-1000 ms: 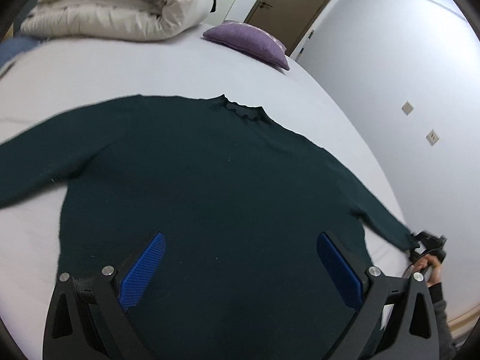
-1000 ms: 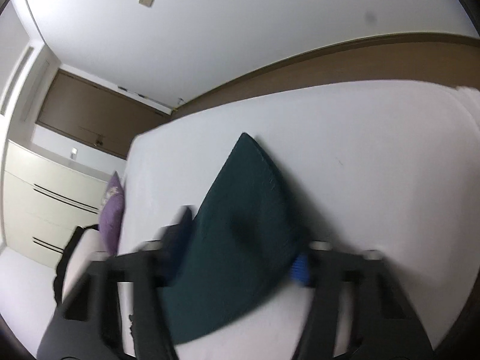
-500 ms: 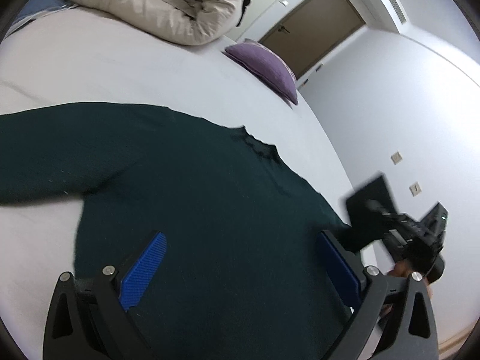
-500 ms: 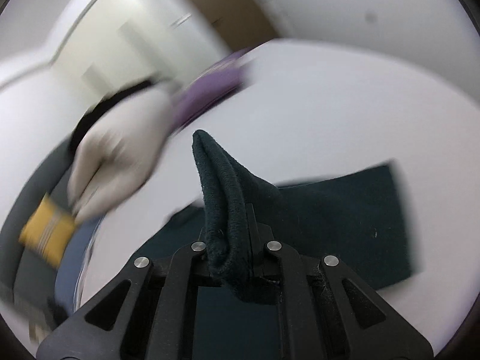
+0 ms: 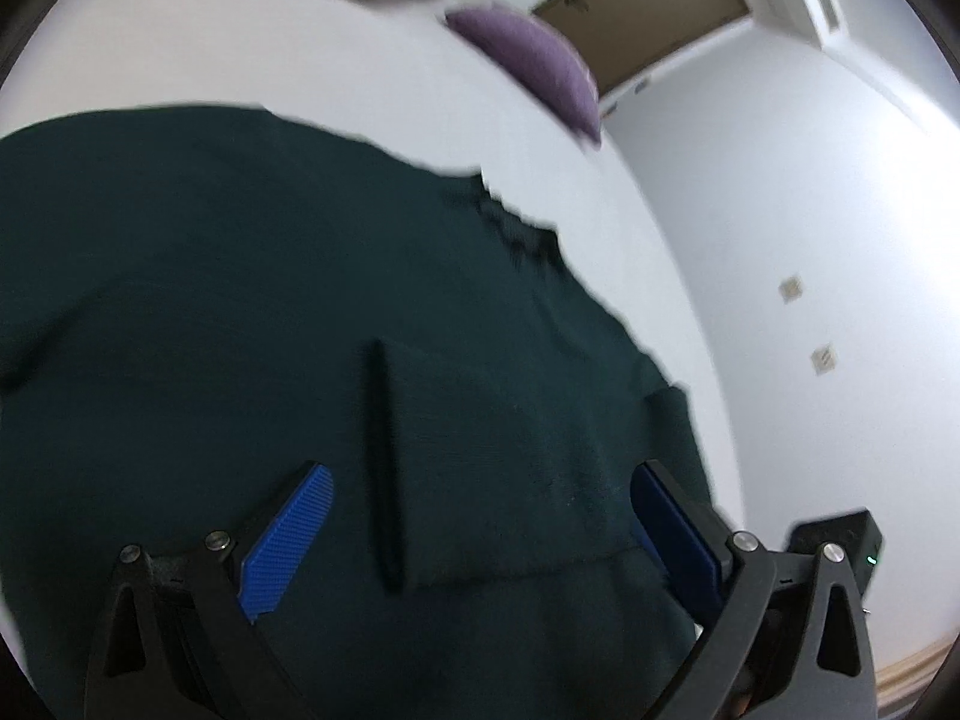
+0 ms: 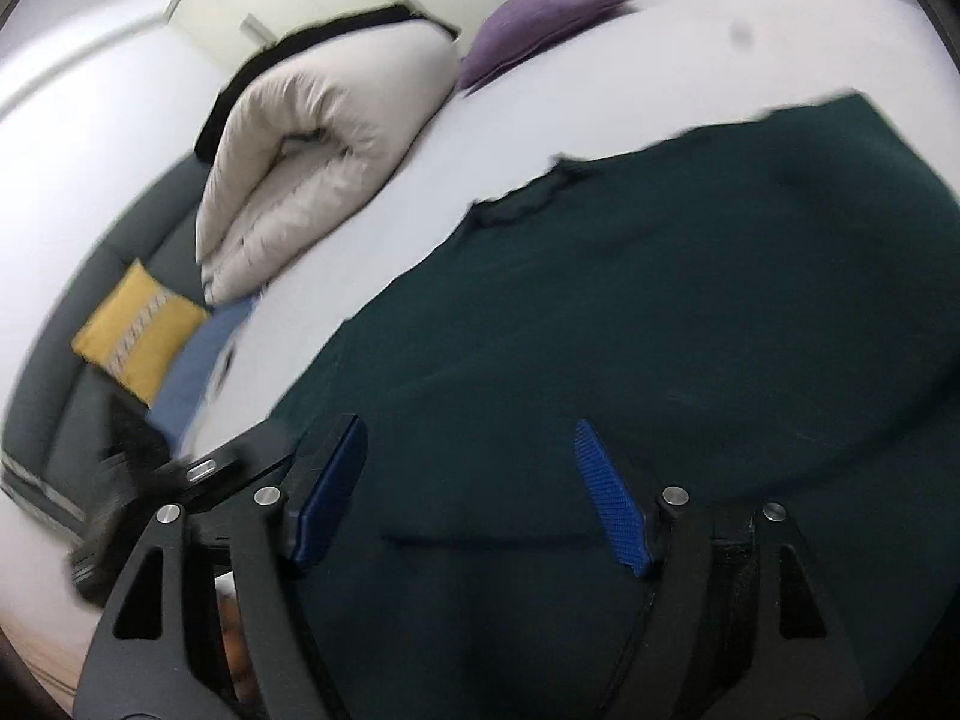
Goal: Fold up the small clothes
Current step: 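Grasp the sweater sleeve with the right gripper and fold it across the body, then grasp the other sleeve with the left gripper and lift it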
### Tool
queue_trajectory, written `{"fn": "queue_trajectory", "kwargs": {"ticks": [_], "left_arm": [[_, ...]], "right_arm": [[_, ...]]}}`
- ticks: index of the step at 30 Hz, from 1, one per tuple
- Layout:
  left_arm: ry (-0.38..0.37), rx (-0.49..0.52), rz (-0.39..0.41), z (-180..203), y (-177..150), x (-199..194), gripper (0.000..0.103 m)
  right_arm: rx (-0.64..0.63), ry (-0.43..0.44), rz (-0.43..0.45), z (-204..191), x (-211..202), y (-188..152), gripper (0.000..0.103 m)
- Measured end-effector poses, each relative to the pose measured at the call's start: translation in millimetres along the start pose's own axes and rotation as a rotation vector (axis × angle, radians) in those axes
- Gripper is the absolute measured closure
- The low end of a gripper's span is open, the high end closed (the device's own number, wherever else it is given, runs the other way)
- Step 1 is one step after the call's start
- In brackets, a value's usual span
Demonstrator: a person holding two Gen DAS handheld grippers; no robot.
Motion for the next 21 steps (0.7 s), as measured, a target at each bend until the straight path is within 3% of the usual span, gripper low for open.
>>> {"fn": "queue_trajectory", "kwargs": {"ticks": [3, 4, 5, 6, 8, 10, 16, 19, 21], "left_arm": [[0.076, 0.04, -0.018, 5, 2, 20, 0.018], [0.104, 0.063, -0.017, 8, 4, 22, 0.031], [0.13, 0.077, -0.025, 10, 6, 24, 0.051], [0.151, 0.08, -0.032, 11, 9, 25, 0.061], [0.162, 0.087, -0.039, 11, 16, 25, 0.091], [0.154, 0.104, -0.025, 15, 26, 20, 0.093], [0.111, 0.198, 0.12, 44, 64, -15, 0.093], [0.101, 0.211, 0.155, 39, 70, -18, 0.093], [0.142, 0.22, 0.166, 21, 71, -9, 0.093]], "right_arm": [[0.147, -0.008, 0.053, 52, -43, 14, 0.032], [0.207, -0.01, 0.071, 75, -63, 16, 0.031], [0.275, -0.008, 0.084, 96, -75, 16, 0.031], [0.33, -0.002, 0.095, 106, -78, 29, 0.033], [0.433, 0.018, 0.116, 133, -83, 35, 0.035], [0.493, 0.069, 0.134, 146, -83, 39, 0.035], [0.549, 0.064, 0.14, 167, -73, 76, 0.034], [0.584, 0.067, 0.167, 181, -68, 92, 0.034], [0.637, 0.058, 0.202, 200, -67, 102, 0.049]]}}
Point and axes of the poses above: each gripper's, at about its wrist camera, not at the fingertips, and x roughly the way its jaws point, z to its right, y to its top, the point moved 4 cm from there along x, roughly the way its jaws point, and after that the axes turned 4 degrees about z, right-handed, at the moved point
